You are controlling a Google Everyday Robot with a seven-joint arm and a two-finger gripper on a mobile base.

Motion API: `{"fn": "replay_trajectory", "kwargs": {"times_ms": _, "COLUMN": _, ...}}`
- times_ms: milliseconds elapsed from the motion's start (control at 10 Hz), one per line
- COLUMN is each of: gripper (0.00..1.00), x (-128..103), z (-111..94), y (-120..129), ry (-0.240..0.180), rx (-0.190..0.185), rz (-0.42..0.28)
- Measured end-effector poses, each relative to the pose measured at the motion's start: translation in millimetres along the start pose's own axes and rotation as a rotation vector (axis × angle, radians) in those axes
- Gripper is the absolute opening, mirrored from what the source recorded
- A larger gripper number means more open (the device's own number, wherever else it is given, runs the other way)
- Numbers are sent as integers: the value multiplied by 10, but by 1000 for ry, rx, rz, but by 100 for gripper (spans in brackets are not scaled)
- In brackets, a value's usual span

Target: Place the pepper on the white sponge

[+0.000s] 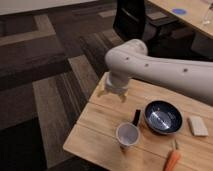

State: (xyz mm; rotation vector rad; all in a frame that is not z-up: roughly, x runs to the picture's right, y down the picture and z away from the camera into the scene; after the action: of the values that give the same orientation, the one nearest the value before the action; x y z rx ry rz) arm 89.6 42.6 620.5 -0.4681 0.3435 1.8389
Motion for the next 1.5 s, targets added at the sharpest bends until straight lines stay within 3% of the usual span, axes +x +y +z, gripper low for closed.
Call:
{"fn": "replay_trajectory", "kwargs": {"times_ms": 100, "gripper": 65, "x": 85, "z": -73, "y": -417, "ry": -6, "rx": 8, "rz": 79}}
{"fn": "replay_trajectory", "kwargs": {"times_ms": 200, "gripper": 65, "x": 132, "z": -91, "y": -613, "ry": -9, "rx": 13, "rz": 121}}
{"fn": "replay_trajectory", "kwargs": {"times_ms": 700, "gripper": 65, "x": 133, "z": -71, "y": -632, "ry": -4, "rx": 14, "rz": 137}}
{"fn": "replay_trajectory", "kwargs": {"times_ms": 900, "gripper": 65, "x": 172, "z": -30, "y": -1201, "ry": 31, "rx": 53, "rz": 294}}
{"fn": "replay_trajectory", "kwargs": {"times_ms": 1000, "gripper": 65, "x": 193, "z": -53, "y": -1509, "ry": 52, "rx": 55, "rz": 386}}
{"fn": "replay_trajectory", "kwargs": {"times_ms": 1100, "gripper": 65, "x": 217, "z": -105, "y": -1678, "ry": 62, "rx": 51, "rz": 418}}
{"fn": "replay_trajectory", "kwargs": {"times_ms": 1300, "gripper": 65, "x": 366, "z": -193, "y": -1931, "ry": 91, "rx": 59, "rz": 424}}
{"fn": "replay_trajectory", "kwargs": {"times_ms": 1500, "gripper": 65, "x": 620, "z": -248, "y": -2214, "ry": 122, "rx": 90, "rz": 408}}
